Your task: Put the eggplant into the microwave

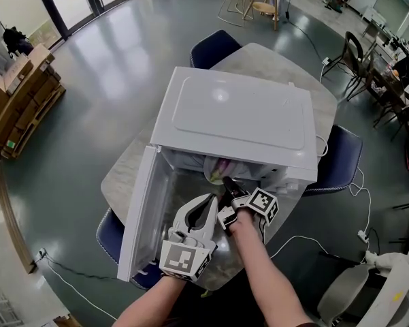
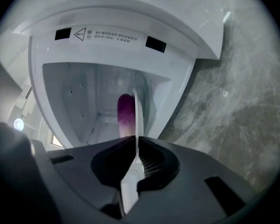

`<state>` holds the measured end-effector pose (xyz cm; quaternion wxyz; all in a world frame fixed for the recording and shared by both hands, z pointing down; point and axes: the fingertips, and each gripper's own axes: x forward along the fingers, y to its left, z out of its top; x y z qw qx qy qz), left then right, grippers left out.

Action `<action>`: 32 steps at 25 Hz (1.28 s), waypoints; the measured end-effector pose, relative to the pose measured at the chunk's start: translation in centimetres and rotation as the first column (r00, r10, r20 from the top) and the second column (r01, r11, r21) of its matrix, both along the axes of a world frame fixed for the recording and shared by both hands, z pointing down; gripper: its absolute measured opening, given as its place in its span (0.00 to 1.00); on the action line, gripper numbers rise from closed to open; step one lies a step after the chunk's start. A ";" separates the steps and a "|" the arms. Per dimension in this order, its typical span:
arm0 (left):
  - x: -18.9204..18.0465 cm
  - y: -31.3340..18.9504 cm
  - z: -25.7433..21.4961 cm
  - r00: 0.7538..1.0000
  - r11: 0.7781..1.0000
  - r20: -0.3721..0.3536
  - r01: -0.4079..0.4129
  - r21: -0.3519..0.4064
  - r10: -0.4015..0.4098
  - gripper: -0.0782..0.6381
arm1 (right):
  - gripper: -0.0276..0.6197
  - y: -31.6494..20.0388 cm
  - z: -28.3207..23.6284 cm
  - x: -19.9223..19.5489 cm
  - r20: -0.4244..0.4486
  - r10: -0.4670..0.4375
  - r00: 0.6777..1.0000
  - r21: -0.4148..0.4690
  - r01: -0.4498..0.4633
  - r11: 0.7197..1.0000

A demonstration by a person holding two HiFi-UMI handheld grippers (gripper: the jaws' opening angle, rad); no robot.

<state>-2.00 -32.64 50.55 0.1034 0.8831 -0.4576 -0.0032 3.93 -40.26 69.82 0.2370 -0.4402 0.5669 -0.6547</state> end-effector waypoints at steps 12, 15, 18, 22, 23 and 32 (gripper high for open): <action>-1.0 -0.4 1.7 1.000 0.999 0.001 0.019 -0.033 -0.019 0.12 | 0.08 -2.9 0.3 -1.1 -0.068 -0.060 0.996 0.043 0.063 0.997; -1.2 -0.5 2.0 1.000 0.999 -0.002 0.021 -0.038 -0.022 0.12 | 0.14 -2.8 0.4 -1.1 -0.089 -0.061 0.994 0.060 0.067 0.996; -1.2 -0.5 2.0 1.000 0.999 -0.005 0.021 -0.038 -0.021 0.12 | 0.21 -2.6 0.3 -0.6 -0.103 -0.035 0.994 0.088 0.044 0.995; -1.2 -0.4 1.8 1.000 0.999 -0.006 0.018 -0.040 -0.018 0.12 | 0.21 -1.1 -0.6 0.4 -0.178 -0.009 0.984 0.120 0.030 0.992; -1.2 -0.3 1.8 1.000 0.999 -0.007 0.016 -0.040 -0.016 0.12 | 0.21 -0.7 -0.9 0.7 -0.208 -0.007 0.978 0.128 0.035 0.991; -0.9 -0.3 2.1 1.000 0.999 0.000 0.006 -0.046 -0.006 0.12 | 0.05 -1.2 -0.4 -0.6 -0.430 -0.117 0.895 0.127 0.188 0.974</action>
